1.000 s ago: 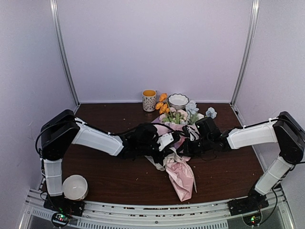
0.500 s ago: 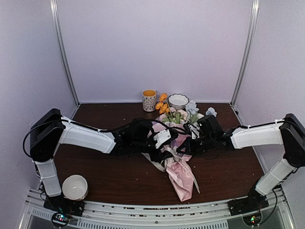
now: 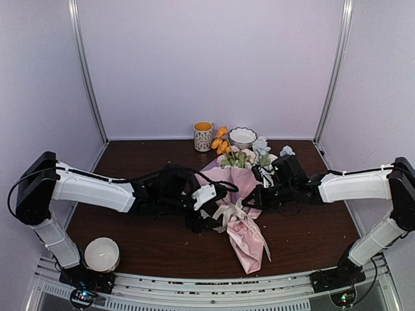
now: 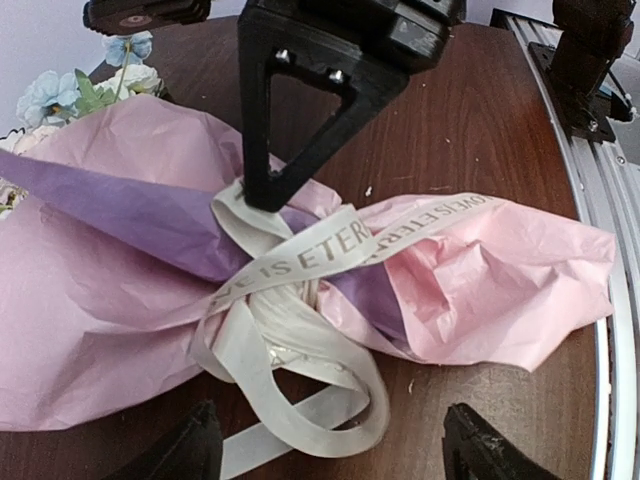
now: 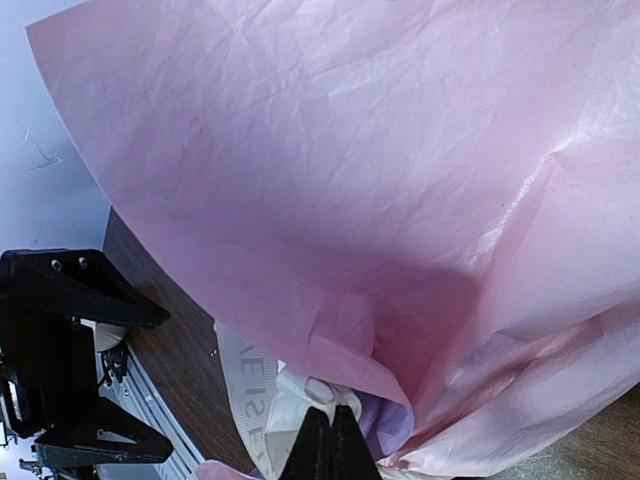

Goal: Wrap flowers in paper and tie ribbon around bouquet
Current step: Tie the half-tied ribbon around the folded bouquet.

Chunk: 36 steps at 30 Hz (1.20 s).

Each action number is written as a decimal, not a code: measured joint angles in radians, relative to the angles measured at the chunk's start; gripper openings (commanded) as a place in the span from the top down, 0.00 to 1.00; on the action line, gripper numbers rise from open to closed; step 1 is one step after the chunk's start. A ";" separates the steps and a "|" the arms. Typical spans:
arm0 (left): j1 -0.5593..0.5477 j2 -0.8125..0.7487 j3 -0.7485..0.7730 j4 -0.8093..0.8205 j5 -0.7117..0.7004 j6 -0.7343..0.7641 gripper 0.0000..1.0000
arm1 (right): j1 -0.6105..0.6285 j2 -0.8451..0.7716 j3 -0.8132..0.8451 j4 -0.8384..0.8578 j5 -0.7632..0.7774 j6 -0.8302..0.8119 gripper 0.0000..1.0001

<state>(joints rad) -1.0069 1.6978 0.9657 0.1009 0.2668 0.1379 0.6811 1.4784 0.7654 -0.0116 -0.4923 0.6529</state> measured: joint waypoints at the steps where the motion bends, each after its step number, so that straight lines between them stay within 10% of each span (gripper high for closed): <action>1: 0.000 -0.013 -0.012 -0.004 0.000 -0.005 0.21 | 0.000 0.000 0.000 0.000 0.000 0.000 1.00; 23: -0.129 0.139 0.091 -0.193 -0.254 -0.129 0.23 | 0.003 0.000 -0.005 0.001 0.000 0.001 1.00; 36: -0.124 0.187 0.136 -0.259 -0.282 -0.122 0.91 | 0.004 0.000 -0.007 0.001 0.000 -0.001 1.00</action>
<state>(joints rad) -1.1313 1.8843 1.1015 -0.1581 -0.0151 0.0154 0.6849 1.4784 0.7582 -0.0109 -0.4923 0.6521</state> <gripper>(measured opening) 0.218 0.006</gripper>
